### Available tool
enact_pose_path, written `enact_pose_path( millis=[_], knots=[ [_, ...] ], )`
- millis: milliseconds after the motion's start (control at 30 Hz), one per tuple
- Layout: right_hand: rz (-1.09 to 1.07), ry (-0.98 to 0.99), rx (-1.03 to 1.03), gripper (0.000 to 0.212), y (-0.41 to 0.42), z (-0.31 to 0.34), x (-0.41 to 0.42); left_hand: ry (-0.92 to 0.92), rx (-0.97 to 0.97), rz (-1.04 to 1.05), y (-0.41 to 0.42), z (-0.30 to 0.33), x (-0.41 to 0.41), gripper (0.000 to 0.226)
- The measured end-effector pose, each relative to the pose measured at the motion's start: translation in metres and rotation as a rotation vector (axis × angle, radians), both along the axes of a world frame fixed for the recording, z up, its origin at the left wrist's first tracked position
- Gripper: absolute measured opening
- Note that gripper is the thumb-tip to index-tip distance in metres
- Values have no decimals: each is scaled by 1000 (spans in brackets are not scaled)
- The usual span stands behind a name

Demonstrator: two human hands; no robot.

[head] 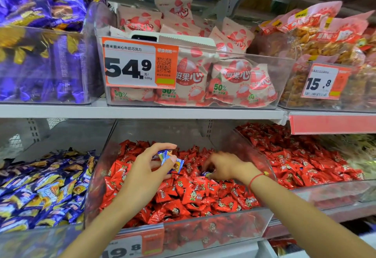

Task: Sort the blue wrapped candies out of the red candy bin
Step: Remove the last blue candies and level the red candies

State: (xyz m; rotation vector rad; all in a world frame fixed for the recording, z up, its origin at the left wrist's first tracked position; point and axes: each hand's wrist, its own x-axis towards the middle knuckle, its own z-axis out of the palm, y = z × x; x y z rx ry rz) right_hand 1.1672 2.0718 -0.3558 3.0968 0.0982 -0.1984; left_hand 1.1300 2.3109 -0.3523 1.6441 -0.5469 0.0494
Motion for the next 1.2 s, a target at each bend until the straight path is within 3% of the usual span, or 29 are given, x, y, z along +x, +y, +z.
enact_pose_path(
  millis=[133, 200, 267, 367, 400, 467, 600, 700, 833, 967, 1133, 1200],
  knots=[
    [-27, -147, -40, 24, 7, -5, 2, 15, -5, -4, 0, 1, -1, 20],
    [-53, -170, 34, 25, 6, 8, -2, 12, -1, -9, 1, 2, 0, 20],
    [-68, -170, 310, 28, 4, 22, -12, 12, 22, -19, 2, 2, 0, 24],
    [-110, -111, 1067, 24, 18, 40, -40, 13, 47, -59, -1, 2, -3, 33],
    [-119, -104, 1224, 22, 24, 43, -47, 16, 43, -73, -3, 2, -5, 37],
    [-129, -104, 1352, 17, 35, 45, -59, 16, 36, -85, -7, 2, -7, 47],
    [-52, -136, 1288, 18, 53, 50, -71, 18, 51, -90, -6, 1, -5, 62],
    [-38, -149, 1292, 17, 62, 51, -73, -9, 45, -112, -2, 5, -8, 46],
    [-86, -205, 1447, 16, 77, 51, -74, -43, -23, -52, 8, 19, -19, 31],
    [88, -120, 1501, 14, 112, 55, -78, -107, -29, 81, 47, 27, -40, 25],
    [394, -130, 1345, 19, 188, 55, -70, -367, 196, 418, 128, 27, -45, 28],
    [527, -195, 1135, 27, 210, 51, -64, -479, 347, 542, 156, 25, -37, 32]
  ],
)
